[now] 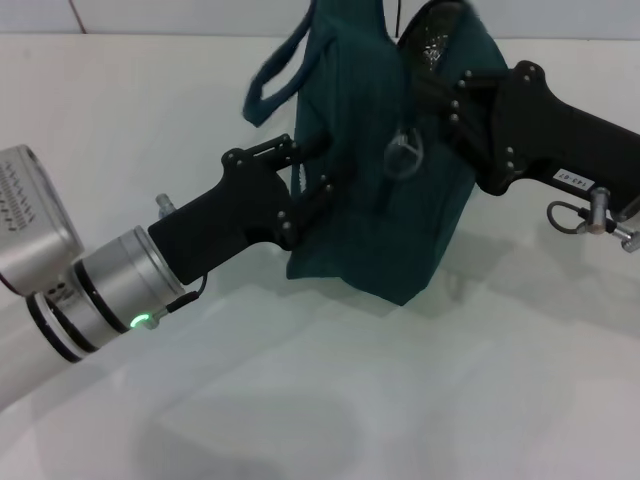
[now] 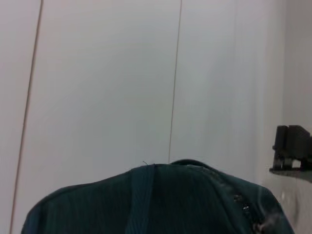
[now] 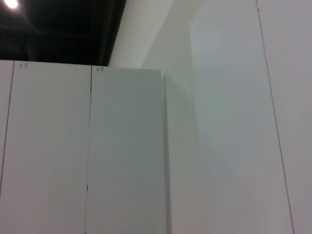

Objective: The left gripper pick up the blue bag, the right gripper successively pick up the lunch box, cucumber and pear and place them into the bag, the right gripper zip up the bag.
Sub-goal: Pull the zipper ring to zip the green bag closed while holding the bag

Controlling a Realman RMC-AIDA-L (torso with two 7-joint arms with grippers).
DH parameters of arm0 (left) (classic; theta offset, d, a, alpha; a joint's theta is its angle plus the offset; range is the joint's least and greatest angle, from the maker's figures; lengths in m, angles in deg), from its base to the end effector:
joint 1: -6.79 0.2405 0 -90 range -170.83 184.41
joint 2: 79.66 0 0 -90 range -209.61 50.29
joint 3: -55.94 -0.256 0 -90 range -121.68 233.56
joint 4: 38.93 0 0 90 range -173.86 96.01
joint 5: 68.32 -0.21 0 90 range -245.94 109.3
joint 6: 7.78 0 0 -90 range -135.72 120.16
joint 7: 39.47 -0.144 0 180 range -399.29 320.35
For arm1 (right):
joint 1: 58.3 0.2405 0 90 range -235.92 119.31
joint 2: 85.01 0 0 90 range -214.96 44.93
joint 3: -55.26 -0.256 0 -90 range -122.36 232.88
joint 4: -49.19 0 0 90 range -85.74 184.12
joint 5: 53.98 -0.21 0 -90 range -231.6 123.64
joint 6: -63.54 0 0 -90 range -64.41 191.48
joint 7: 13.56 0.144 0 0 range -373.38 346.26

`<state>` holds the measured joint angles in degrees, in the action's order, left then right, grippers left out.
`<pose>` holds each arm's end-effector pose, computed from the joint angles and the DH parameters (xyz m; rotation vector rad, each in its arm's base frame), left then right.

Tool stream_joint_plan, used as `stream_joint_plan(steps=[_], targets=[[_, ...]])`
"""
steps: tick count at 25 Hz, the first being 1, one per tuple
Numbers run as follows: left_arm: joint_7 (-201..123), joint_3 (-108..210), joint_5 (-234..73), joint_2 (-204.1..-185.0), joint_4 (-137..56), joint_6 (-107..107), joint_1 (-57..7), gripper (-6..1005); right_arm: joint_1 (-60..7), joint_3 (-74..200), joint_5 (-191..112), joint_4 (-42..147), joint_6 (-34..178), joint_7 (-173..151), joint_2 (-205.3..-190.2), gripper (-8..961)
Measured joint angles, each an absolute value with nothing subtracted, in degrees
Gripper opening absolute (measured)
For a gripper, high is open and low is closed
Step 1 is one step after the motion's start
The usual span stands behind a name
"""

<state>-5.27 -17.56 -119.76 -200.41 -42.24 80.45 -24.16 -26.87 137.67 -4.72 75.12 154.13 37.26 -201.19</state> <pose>-0.2413 0.2960 -0.0651 -2.3143 -0.3427 -1.1780 0.1779 0.3297 -0.0133 -2.4627 0.0676 1.4032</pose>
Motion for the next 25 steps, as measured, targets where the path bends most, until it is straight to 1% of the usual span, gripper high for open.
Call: stream_joint_plan(steps=[2,7,10,13,16,21,25], targets=[[-6.3,-17.67,-119.77,-200.42,-42.22,80.62,-23.93,497,-27.19,137.58,-5.68,75.0,154.15,37.53,-201.16,21],[-8.71,-17.93,-120.16,-200.41,-42.19,80.69,-23.31,260,-27.53,137.42,-10.37,72.58,154.15,37.87,-200.91,21],[-9.56,-17.96,-120.43,-200.42,-42.02,80.57,-23.26,77,-27.42,137.3,-11.86,71.44,153.83,38.11,-200.67,21],[-9.58,-17.97,-120.45,-200.42,-41.95,80.48,-23.26,76,-27.52,137.29,-11.64,71.42,153.66,38.42,-200.4,31],[-9.6,-18.02,-120.47,-200.42,-41.85,80.46,-23.26,75,-27.42,137.41,-10.07,71.81,153.48,39.8,-199.74,40],[-9.71,-18.06,-120.56,-200.39,-42.09,80.9,-22.89,73,-27.43,137.36,-2.72,74.95,155.19,44.44,-197.72,56],[-11.0,-18.07,-120.61,-200.41,-42.29,82.34,-22.65,74,-27.76,137.34,2.03,76.39,157.42,47.55,-196.48,68]])
